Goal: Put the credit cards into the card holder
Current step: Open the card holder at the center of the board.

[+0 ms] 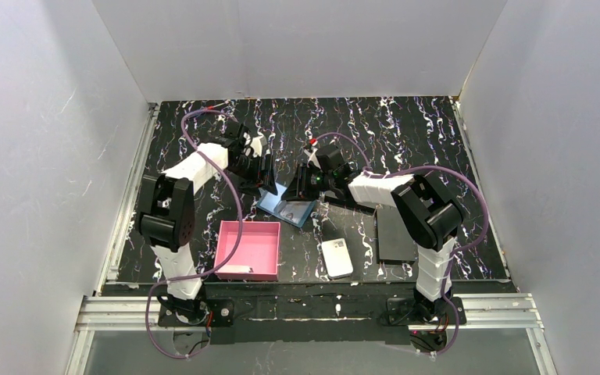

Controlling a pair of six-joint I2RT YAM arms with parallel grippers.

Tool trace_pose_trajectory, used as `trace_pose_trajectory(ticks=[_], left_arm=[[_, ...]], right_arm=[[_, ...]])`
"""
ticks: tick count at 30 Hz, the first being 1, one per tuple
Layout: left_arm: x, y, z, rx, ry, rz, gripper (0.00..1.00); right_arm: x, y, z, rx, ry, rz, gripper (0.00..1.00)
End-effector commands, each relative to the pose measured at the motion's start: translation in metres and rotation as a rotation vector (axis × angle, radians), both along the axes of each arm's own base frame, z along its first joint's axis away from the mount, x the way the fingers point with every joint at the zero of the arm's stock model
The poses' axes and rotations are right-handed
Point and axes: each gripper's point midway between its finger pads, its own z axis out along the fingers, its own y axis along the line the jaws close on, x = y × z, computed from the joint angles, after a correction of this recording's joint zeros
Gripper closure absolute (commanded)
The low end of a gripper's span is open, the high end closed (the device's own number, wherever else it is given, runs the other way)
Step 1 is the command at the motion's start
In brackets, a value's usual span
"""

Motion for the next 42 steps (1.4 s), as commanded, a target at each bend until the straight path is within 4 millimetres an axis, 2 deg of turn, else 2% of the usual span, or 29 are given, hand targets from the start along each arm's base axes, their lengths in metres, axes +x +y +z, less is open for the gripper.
trace_pose_trajectory(ticks=[1, 6, 12, 24, 28, 37, 42], left_arm=[[-0.002, 0.014, 0.025, 0.098, -0.113, -0.087, 0.39], [-0.014, -0.002, 0.020, 0.086, -0.097, -0.173, 0.38], [-0.014, 0.004, 0.011, 0.156, -0.086, -0.164, 0.38], [-0.020, -0.011, -0.006, 0.123, -0.011, -0.181, 0.38], [-0.018, -0.011, -0.013, 0.151, 0.003, -0.170, 0.37], [-0.007, -0.003, -0.038, 0.243, 0.046, -0.110, 0.37], [-0.007, -0.002, -0.042, 0.248, 0.056, -0.110, 0.37]], right_arm=[[0.007, -0.007, 0.007, -0.002, -0.036, -0.007, 0.67], [0.008, -0.007, 0.009, 0.005, -0.038, -0.002, 0.68], [0.008, -0.007, 0.011, 0.011, -0.043, -0.002, 0.70], [0.007, -0.007, 0.013, 0.022, -0.047, 0.000, 0.71], [0.007, -0.008, 0.014, 0.022, -0.048, -0.002, 0.71], [0.000, -0.024, 0.005, -0.071, -0.072, 0.008, 0.50], [-0.004, -0.031, 0.004, -0.097, -0.072, 0.007, 0.49]])
